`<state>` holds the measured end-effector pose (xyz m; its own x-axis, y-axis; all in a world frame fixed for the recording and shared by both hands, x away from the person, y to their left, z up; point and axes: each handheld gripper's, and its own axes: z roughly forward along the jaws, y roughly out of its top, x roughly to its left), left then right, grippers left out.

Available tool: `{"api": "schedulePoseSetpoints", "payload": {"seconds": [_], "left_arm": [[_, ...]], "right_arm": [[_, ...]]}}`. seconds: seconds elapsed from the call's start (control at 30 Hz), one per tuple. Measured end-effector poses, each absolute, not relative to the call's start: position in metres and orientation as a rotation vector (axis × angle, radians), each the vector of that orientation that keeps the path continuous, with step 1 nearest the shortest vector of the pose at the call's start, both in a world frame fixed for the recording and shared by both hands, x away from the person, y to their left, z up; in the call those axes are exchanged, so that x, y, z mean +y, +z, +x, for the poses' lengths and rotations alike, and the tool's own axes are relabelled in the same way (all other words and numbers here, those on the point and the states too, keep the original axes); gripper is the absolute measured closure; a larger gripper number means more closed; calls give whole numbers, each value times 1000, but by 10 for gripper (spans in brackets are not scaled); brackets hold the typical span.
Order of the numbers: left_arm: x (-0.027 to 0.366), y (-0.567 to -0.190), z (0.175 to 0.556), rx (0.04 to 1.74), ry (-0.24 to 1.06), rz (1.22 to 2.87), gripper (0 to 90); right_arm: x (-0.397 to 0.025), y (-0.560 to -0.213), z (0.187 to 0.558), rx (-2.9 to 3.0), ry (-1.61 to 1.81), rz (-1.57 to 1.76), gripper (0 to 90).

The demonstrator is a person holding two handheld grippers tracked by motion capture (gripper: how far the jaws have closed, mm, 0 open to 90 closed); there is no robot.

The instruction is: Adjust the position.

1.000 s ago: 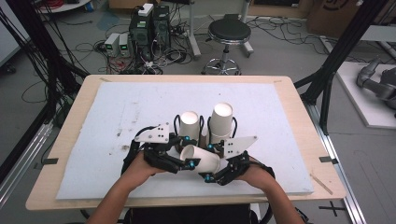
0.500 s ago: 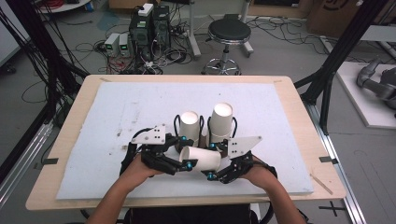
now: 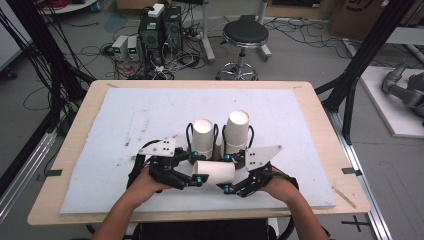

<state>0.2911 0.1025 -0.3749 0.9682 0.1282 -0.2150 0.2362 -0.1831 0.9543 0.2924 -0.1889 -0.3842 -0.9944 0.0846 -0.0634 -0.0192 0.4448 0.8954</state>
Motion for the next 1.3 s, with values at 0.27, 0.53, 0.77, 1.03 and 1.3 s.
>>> {"api": "schedulePoseSetpoints", "payload": {"seconds": [0.27,0.53,0.77,1.03,1.3], "left_arm": [[107,-372,291,269,-108,1668,366],[105,-378,289,281,-131,1703,358],[104,-377,286,273,-86,1796,276],[103,-386,288,241,-118,1787,348],[113,-386,291,248,-116,1676,351]], "right_arm": [[-189,-389,294,2555,1782,232,186],[-192,-389,295,2588,1765,136,272],[-193,-388,295,2596,1711,118,275],[-193,-386,295,2620,1699,110,251],[-198,-385,298,2542,1892,298,198]]}}
